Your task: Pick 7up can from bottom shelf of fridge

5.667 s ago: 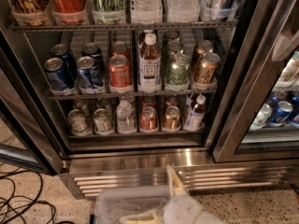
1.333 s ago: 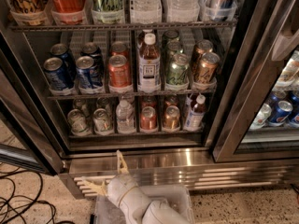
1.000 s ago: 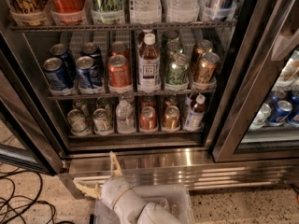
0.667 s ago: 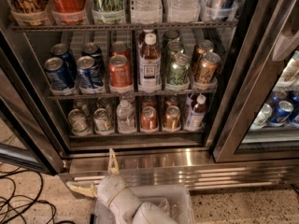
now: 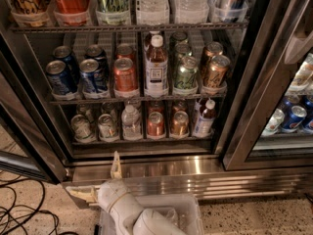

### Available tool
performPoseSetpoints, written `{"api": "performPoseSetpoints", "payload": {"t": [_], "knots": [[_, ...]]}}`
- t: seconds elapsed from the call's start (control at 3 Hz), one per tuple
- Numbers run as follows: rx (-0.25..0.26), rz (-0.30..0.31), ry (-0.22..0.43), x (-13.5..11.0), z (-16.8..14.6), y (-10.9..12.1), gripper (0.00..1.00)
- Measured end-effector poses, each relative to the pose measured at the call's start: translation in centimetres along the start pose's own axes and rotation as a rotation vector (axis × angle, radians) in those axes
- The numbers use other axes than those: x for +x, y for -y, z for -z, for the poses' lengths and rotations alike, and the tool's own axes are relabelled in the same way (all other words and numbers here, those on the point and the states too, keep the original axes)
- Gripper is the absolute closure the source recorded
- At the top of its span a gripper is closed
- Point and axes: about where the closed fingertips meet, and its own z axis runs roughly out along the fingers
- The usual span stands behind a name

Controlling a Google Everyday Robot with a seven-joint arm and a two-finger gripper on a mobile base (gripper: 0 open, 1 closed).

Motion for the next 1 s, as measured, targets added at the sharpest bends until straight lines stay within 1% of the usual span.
{"api": "performPoseSetpoints", "payload": {"t": [0.33,0.67,1.0], "knots": [[-0.011,-0.006,-0.077,-1.0,2.4,-0.1,0.00],[-0.060,-0.052,-0.175,-0.6,5.4,-1.5,0.02],[-0.118,-0.106,-0.220,0.5,6.5,-3.6,0.00]]}}
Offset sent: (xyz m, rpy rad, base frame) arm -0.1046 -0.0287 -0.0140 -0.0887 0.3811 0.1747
